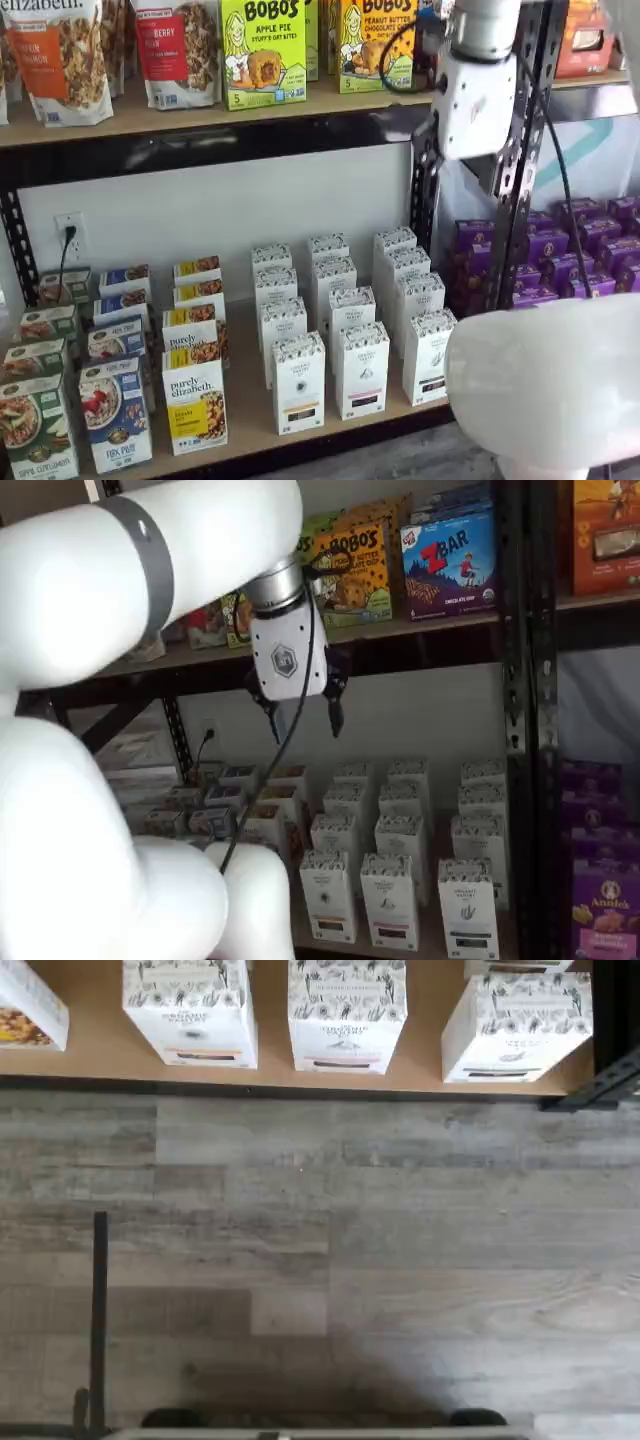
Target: Pick up the white box with a green strip in the middle, on the bottom shelf, the sixth box from the left
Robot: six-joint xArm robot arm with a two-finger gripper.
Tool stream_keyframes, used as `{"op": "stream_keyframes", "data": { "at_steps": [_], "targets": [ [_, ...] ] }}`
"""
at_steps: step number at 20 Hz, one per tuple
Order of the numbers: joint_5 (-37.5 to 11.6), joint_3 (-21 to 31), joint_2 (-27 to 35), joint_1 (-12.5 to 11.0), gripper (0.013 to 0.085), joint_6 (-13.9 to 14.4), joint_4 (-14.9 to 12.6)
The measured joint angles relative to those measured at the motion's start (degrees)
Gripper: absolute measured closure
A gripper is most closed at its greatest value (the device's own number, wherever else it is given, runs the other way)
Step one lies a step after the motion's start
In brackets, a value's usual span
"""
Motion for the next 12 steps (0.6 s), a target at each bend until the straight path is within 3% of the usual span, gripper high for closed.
{"op": "stream_keyframes", "data": {
  "at_steps": [4,7,12],
  "targets": [
    [-8.9,6.5,-0.1,-0.1,0.0130,-0.6,2.7],
    [-12.9,9.7,2.4,2.6,0.0130,2.6,0.4],
    [-23.5,15.9,4.1,4.4,0.0130,4.2,0.9]
  ]
}}
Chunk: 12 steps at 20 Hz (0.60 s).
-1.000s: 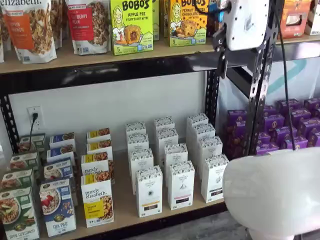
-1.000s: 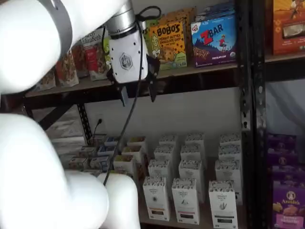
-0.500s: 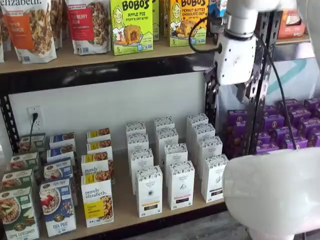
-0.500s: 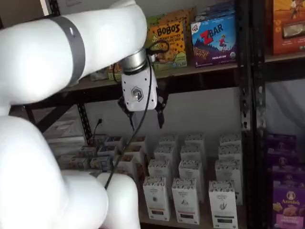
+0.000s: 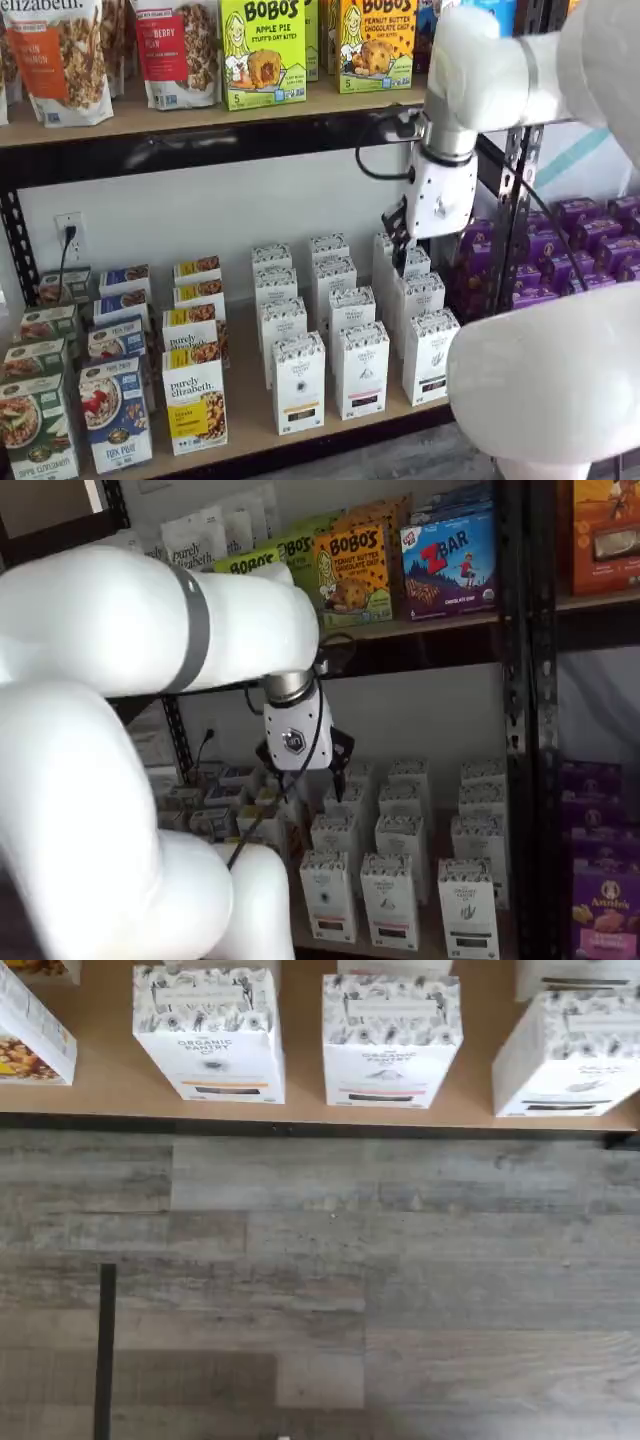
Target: Pick up the white box with a green strip in the middle, on the bottom shelf, the sixth box from the left
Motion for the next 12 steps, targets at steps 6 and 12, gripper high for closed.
{"op": "stream_keyframes", "data": {
  "at_steps": [6,12],
  "targets": [
    [-8.3,2.9,7.4,1.4,0.0130,2.6,-2.0],
    [-24.0,4.0,21.2,1.2,0.0130,3.8,-3.5]
  ]
}}
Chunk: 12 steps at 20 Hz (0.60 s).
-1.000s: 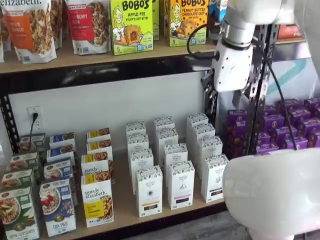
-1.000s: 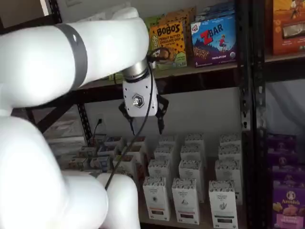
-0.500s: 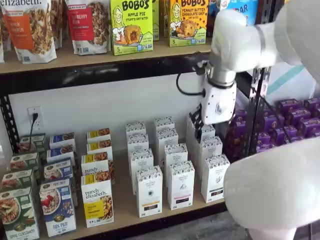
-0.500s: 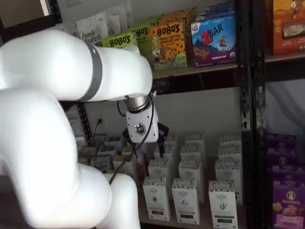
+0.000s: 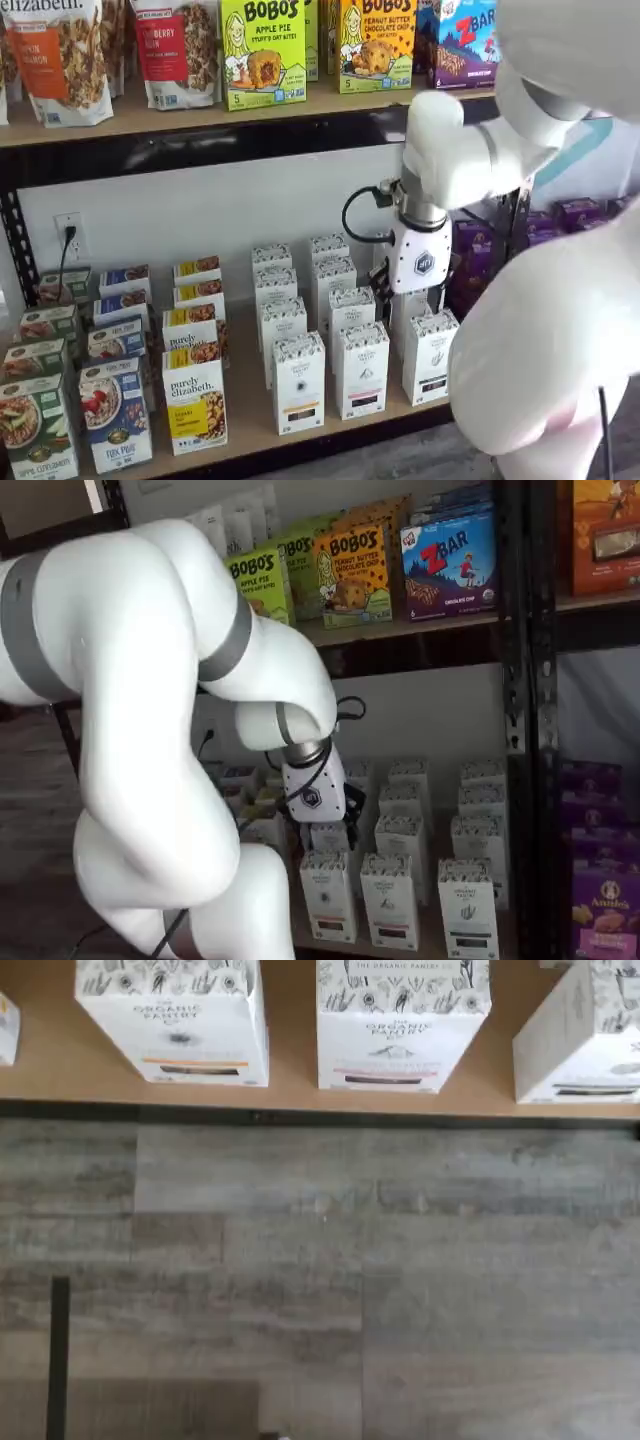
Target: Pick up the white box with a green strip in the middle, on the bottom shelf, the sixth box from the left
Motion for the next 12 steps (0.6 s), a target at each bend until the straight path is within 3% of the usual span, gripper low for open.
{"op": "stream_keyframes", "data": {
  "at_steps": [3,9,12],
  "targets": [
    [-8.7,-0.6,8.1,-1.2,0.0130,-0.9,-0.2],
    [-17.9,-6.7,25.5,-5.4,0.0130,-5.8,0.6],
    [-22.6,-10.5,33.3,-8.2,0.0130,-6.9,-1.0]
  ]
}}
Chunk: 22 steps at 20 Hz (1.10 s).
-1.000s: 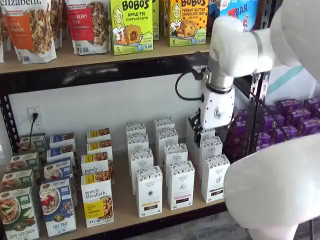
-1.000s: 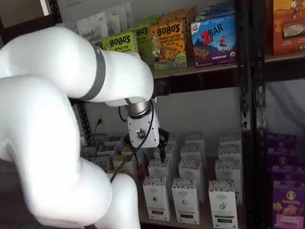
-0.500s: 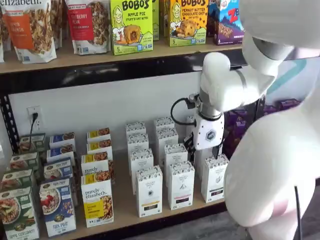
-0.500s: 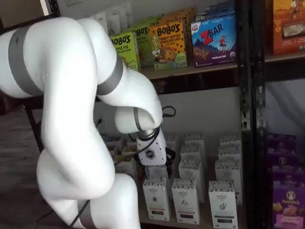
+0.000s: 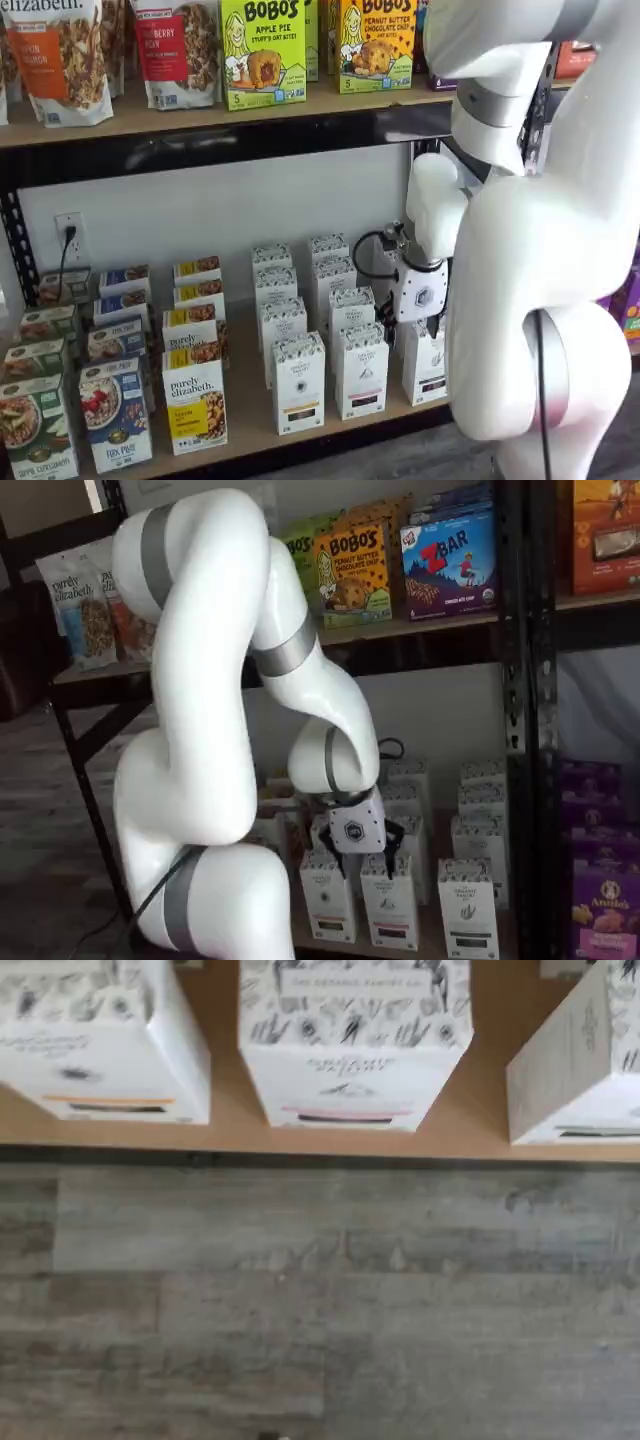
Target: Pick up the white box with a green strip in the middle, on the bottom shelf, the sixth box from the left
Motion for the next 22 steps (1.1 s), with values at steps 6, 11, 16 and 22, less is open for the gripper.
{"op": "stream_keyframes", "data": {
  "at_steps": [6,11,16,22],
  "targets": [
    [-3.7,-7.7,11.4,-3.3,0.0130,-5.9,2.6],
    [-4.6,-14.7,19.4,-5.7,0.0130,-9.1,3.4],
    [-5.6,-21.0,25.2,-7.4,0.0130,-11.0,3.6],
    [-3.6,-28.8,30.6,-9.6,0.0130,-1.2,-8.5]
  ]
}}
